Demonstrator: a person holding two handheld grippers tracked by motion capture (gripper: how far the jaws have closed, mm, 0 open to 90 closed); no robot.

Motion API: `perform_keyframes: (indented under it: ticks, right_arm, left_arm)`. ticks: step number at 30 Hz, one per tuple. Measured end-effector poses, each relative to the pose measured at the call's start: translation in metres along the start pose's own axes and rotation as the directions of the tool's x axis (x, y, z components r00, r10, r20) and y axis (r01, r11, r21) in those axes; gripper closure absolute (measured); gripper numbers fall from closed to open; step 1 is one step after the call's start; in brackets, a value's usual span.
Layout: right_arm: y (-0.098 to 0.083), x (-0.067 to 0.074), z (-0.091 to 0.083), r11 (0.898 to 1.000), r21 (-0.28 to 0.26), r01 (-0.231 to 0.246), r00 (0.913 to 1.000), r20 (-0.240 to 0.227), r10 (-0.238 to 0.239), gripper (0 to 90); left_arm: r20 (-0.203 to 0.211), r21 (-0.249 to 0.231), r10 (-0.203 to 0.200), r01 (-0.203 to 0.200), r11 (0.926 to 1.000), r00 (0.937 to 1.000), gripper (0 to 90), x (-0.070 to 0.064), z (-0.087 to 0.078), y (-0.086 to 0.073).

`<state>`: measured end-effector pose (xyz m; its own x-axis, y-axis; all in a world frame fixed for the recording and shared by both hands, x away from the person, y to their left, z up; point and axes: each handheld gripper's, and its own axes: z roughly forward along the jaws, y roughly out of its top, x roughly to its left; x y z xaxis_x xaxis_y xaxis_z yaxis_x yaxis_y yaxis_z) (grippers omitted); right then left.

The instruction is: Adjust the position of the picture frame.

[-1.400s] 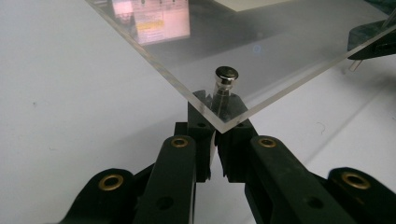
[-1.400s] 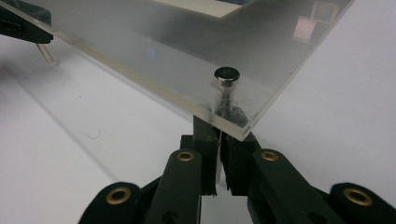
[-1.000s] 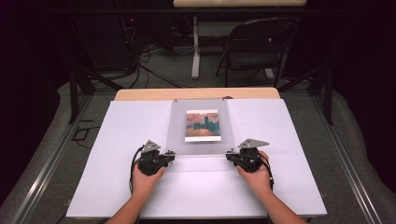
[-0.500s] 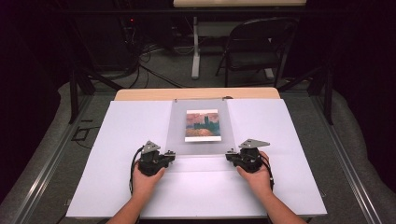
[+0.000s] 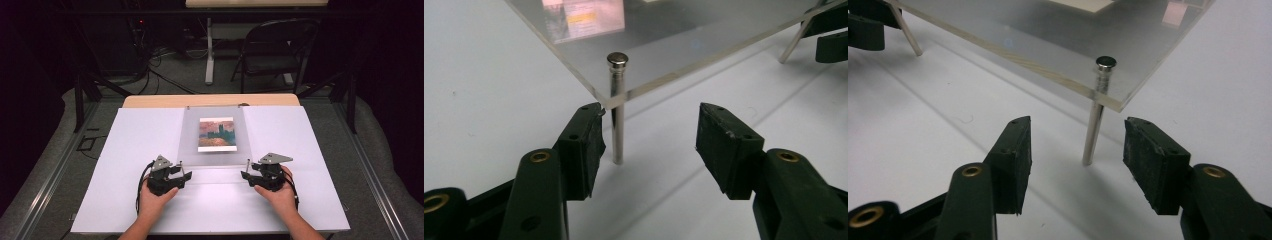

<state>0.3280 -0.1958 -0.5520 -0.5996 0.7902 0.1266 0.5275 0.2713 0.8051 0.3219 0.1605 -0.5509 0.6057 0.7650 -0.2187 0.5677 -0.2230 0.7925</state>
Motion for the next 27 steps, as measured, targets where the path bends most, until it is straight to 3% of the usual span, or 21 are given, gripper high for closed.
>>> perform_keyframes:
  ticks: [4, 9, 13, 14, 17, 19, 27]
  right_arm:
    - [0.0, 0.009, -0.015, 0.998, 0.003, 0.07, 0.9967, 0.04, -0.07, 41.1]
    - [-0.005, 0.013, -0.032, 0.996, -0.009, 0.094, 0.9948, 0.04, -0.094, 42.6]
    - [-0.007, 0.013, -0.04, 0.996, -0.001, 0.093, 0.9948, 0.043, -0.093, 42.6]
    - [-0.009, 0.012, -0.042, 0.996, -0.001, 0.09, 0.9953, 0.035, -0.09, 42.9]
    - [-0.009, 0.01, -0.042, 0.996, 0.0, 0.094, 0.9951, 0.03, -0.094, 43.6]
    - [-0.009, 0.007, -0.042, 0.996, -0.008, 0.092, 0.9954, 0.029, -0.092, 45.6]
    - [-0.009, 0.003, -0.044, 0.997, -0.03, 0.074, 0.9965, 0.041, -0.073, 43.3]
  left_arm:
    - [0.021, 0.005, 0.024, -0.024, 0.9997, 0.9995, 41.0, -0.005, -0.015, -0.004]
    - [0.029, 0.0, 0.034, -0.034, 0.9994, 0.999, 40.3, -0.006, -0.031, -0.008]
    - [0.022, -0.008, 0.033, -0.033, 0.9994, 0.9992, 39.7, -0.005, -0.037, -0.008]
    - [0.005, -0.013, 0.039, -0.039, 0.9992, 0.9992, 39.2, -0.005, -0.04, -0.008]
    - [0.021, -0.023, 0.037, -0.037, 0.9991, 0.9991, 39.2, -0.004, -0.042, -0.007]
    - [0.0, -0.035, 0.048, -0.048, 0.9983, 0.9989, 38.4, -0.002, -0.044, -0.007]
    - [0.014, -0.07, 0.028, -0.027, 0.9972, 0.9995, 38.3, -0.001, -0.049, -0.006]
